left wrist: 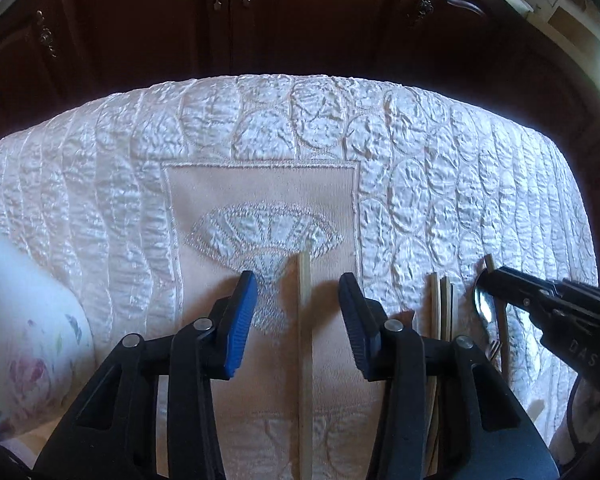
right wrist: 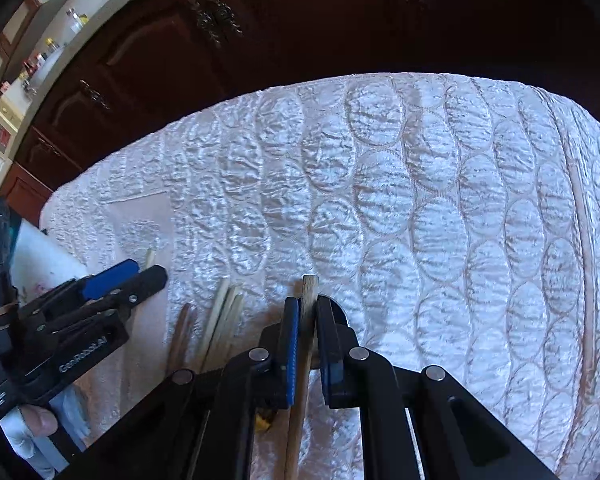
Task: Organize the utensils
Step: 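Close the left tool on another wooden chopstick, then lift the chopstick with the left tool while the right tool lifts another chopstick toward the cup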
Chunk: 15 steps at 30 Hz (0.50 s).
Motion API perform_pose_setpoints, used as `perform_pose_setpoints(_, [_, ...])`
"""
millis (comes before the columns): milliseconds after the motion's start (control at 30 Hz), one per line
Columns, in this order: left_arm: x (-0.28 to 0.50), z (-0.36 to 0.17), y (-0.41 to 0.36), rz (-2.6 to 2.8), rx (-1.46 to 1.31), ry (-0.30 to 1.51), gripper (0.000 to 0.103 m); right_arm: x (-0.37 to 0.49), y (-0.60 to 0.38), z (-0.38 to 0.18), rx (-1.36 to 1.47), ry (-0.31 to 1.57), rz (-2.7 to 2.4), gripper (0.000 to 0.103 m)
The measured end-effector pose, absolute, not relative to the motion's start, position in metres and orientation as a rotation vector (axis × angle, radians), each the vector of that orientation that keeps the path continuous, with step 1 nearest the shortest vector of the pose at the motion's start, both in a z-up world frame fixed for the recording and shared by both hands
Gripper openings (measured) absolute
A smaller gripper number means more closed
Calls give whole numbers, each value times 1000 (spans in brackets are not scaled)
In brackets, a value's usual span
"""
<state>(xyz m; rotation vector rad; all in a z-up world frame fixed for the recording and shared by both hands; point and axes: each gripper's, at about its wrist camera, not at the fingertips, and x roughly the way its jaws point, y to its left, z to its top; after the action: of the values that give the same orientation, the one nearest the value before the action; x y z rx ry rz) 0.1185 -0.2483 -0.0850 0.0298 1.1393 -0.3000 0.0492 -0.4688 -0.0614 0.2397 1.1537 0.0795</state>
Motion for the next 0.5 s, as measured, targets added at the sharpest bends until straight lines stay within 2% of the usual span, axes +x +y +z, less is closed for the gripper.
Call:
perform_pose_setpoints(33, [121,-85,-249,-299,31,1136,33,53,-468,-62,238,1156,78,8])
perform_pose_setpoints(100, [126,-86,-251,-302,29,1131,11,59,-470,-64,255,1163,92,8])
perform_pose_setpoints(133, [126,-86,-250,-316,22,1132,8,61,-470,-64,264,1166,98,8])
perform_pose_setpoints(333, [107,-75,-241,-379,-31,1121,5,62,-464,-58,239,1151,127,8])
perform_pose_setpoints(500, [83,-56,-220,-461,-126,1107,5,27,-462,-30,282,1072,189,7])
